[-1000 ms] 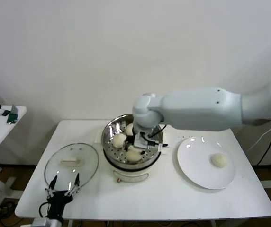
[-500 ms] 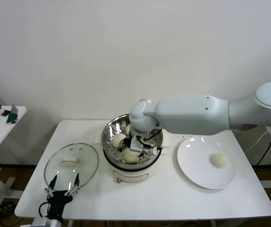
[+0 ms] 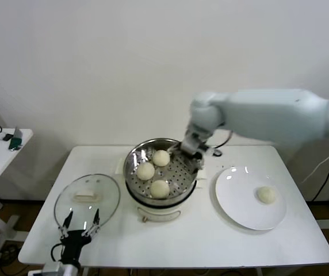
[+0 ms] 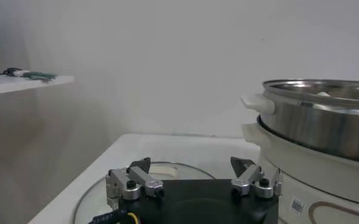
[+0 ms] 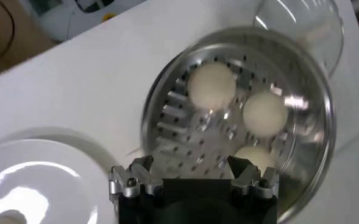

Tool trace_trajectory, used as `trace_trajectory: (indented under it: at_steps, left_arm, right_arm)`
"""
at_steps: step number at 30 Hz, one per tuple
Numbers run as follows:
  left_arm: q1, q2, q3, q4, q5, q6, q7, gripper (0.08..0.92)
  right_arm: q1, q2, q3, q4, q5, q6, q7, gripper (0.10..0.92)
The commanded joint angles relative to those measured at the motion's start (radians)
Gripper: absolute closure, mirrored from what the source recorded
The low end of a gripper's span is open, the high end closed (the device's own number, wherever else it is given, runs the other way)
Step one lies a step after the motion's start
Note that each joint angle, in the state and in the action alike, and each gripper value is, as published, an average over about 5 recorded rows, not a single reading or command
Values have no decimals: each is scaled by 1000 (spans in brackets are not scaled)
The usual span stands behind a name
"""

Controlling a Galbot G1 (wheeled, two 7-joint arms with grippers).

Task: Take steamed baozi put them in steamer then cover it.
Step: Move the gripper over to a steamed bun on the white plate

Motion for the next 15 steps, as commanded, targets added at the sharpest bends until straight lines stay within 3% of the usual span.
trace_trajectory:
  at_steps: [1, 8, 15]
  left_arm:
    - [-17, 4, 2, 13, -4, 2, 1, 177]
    - [-16, 4, 4, 9, -4, 3, 4, 177]
    - [6, -6, -7, 0, 1, 0, 2, 177]
  right_arm:
    - [159, -340, -204, -11, 248, -163, -71, 203]
    - [-81, -487, -142, -99, 55, -203, -36, 203]
    - [-368, -466, 77, -279, -114, -194, -24, 203]
